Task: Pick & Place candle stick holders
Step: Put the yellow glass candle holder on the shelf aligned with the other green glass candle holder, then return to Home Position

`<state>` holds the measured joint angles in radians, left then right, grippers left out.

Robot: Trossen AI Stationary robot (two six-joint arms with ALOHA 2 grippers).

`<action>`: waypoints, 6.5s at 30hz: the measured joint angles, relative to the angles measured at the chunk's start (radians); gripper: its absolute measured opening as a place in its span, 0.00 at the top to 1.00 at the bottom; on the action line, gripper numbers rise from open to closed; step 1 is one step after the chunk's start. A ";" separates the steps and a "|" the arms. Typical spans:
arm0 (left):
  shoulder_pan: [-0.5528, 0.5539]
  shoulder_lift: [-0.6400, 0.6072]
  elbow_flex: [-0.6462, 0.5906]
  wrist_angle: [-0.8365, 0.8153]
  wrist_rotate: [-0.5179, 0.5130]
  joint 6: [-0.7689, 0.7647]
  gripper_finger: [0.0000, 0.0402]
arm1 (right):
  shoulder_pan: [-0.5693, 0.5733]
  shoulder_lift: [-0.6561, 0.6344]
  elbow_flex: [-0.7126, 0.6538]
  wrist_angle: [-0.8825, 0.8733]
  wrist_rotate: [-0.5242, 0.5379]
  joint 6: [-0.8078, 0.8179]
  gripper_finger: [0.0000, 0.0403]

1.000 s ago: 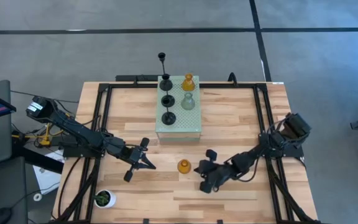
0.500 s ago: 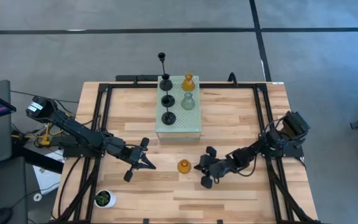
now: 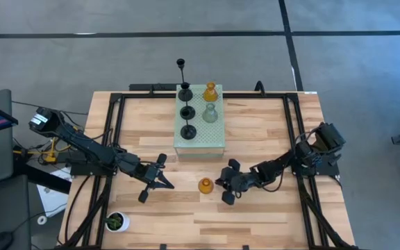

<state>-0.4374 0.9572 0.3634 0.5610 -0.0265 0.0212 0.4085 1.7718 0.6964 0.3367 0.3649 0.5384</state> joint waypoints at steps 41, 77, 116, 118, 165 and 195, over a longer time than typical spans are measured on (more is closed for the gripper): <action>0.000 0.000 0.001 -0.003 0.000 0.000 0.99 | -0.063 0.215 0.185 0.179 -0.053 -0.051 0.10; 0.000 0.000 0.001 -0.003 0.001 -0.001 0.99 | -0.073 -0.049 0.218 -0.019 -0.001 -0.098 0.71; 0.000 0.000 0.001 0.000 0.001 0.000 0.98 | -0.458 -0.185 0.318 -0.264 0.011 -0.191 0.71; 0.000 0.000 0.001 -0.001 0.000 0.000 0.99 | -0.463 -0.170 0.320 -0.249 0.021 -0.195 0.71; 0.000 0.000 0.001 -0.003 0.001 0.000 0.98 | -0.461 -0.328 0.311 -0.385 -0.028 -0.201 0.34; -0.080 -0.008 0.001 -0.007 -0.026 -0.044 0.99 | -0.178 -0.582 0.313 -0.753 0.036 -0.364 0.96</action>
<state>-0.5174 0.9489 0.3641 0.5541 -0.0525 -0.0229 0.2304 1.1897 1.0096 -0.4168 0.4009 0.1742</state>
